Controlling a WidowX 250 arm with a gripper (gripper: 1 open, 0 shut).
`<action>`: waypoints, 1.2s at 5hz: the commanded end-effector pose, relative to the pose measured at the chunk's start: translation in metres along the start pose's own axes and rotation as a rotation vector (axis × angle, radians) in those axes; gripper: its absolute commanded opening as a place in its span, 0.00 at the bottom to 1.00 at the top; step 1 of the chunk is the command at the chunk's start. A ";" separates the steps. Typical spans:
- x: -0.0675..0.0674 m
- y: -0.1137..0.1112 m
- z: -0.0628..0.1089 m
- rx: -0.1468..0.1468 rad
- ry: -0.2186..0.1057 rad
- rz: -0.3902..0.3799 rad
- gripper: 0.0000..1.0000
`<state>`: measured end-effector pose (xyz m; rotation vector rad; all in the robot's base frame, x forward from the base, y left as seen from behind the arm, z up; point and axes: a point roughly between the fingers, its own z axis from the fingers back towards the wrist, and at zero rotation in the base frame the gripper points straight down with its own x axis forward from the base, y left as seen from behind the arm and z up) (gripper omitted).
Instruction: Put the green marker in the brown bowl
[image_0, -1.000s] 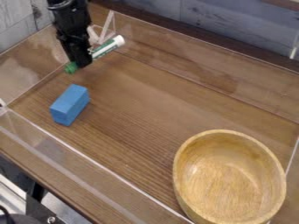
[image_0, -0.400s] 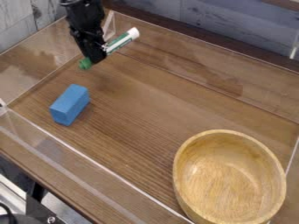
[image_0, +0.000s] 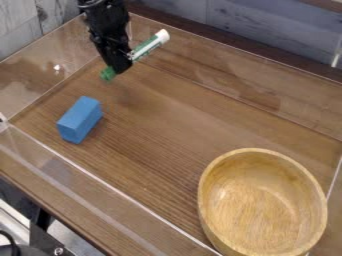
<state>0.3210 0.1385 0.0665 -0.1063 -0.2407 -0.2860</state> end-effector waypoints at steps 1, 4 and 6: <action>0.017 -0.003 0.025 0.057 -0.077 -0.037 0.00; 0.026 -0.018 0.020 0.042 -0.100 -0.055 0.00; 0.031 -0.021 0.014 0.040 -0.112 -0.055 0.00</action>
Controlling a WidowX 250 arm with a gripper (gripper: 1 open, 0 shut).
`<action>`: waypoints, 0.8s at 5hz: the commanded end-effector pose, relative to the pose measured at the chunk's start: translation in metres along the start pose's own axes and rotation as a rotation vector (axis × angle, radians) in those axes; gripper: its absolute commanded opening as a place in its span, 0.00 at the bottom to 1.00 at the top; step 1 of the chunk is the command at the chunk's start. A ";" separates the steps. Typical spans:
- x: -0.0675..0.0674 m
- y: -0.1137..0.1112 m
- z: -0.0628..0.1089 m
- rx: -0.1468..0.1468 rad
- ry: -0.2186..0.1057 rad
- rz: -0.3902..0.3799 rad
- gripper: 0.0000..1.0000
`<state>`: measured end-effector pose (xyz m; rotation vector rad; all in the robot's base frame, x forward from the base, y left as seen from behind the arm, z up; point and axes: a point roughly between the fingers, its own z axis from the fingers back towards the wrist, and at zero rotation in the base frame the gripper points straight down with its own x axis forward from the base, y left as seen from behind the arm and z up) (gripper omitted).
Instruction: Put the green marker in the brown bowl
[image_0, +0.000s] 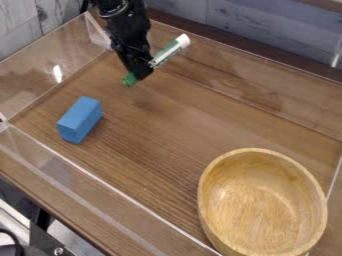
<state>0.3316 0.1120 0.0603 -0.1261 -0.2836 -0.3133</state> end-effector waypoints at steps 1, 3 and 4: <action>0.017 -0.001 0.023 0.051 -0.068 -0.032 0.00; 0.018 -0.001 0.019 0.038 -0.072 -0.039 0.00; 0.015 -0.028 0.024 0.017 -0.066 -0.042 0.00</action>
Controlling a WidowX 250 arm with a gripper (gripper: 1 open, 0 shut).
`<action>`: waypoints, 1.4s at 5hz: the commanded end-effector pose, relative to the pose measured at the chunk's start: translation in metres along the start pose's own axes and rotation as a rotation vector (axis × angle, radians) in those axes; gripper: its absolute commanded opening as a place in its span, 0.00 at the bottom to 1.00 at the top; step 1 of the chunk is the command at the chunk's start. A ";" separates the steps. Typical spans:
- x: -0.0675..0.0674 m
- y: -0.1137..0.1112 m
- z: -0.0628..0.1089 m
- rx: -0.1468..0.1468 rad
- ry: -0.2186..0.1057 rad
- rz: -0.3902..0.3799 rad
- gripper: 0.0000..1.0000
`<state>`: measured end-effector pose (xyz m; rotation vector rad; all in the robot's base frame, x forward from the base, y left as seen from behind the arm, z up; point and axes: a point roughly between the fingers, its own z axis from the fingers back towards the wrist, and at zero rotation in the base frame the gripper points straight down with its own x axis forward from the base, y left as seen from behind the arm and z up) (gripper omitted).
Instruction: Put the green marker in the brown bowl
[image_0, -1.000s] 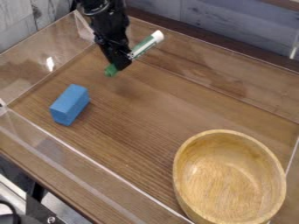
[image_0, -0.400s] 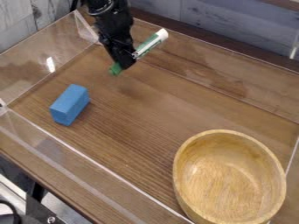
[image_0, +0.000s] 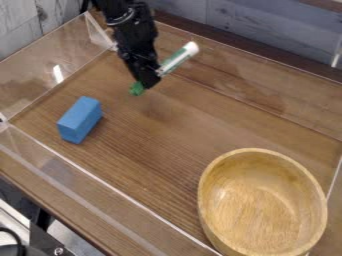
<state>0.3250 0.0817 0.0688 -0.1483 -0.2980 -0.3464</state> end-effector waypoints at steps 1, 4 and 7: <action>0.011 -0.022 0.025 0.037 -0.043 -0.015 0.00; 0.007 -0.105 0.042 0.012 -0.028 -0.045 0.00; -0.009 -0.188 0.039 -0.048 -0.016 -0.035 0.00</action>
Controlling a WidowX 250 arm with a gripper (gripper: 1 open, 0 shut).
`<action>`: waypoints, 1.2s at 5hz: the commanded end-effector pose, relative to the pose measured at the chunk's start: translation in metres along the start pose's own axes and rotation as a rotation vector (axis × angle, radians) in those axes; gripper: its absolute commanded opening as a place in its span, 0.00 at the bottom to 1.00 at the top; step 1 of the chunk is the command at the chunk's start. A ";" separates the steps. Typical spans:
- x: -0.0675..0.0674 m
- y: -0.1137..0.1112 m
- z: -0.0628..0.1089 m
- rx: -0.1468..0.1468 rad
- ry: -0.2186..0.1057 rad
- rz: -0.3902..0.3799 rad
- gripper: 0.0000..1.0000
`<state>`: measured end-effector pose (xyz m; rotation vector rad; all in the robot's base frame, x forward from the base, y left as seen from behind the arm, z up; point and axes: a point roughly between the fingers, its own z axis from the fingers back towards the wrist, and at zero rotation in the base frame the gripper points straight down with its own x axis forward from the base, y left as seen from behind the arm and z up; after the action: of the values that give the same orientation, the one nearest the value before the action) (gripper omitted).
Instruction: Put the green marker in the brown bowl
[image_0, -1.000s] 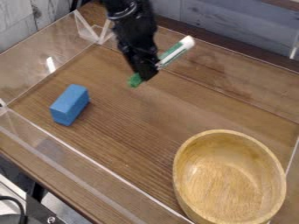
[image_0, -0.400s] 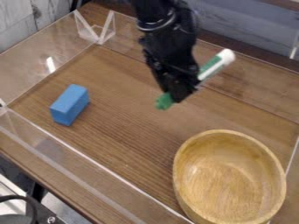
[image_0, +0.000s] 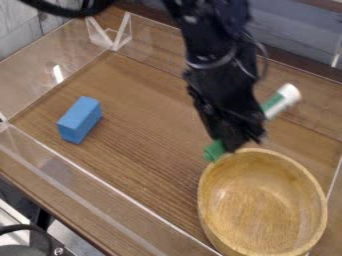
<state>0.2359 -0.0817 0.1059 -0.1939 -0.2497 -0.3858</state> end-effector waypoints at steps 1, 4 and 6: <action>0.007 -0.018 -0.002 0.006 -0.044 -0.007 0.00; -0.002 -0.037 -0.023 -0.010 0.002 0.015 0.00; -0.004 -0.039 -0.029 -0.010 0.026 0.033 1.00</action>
<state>0.2186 -0.1187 0.0748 -0.1959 -0.1886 -0.3457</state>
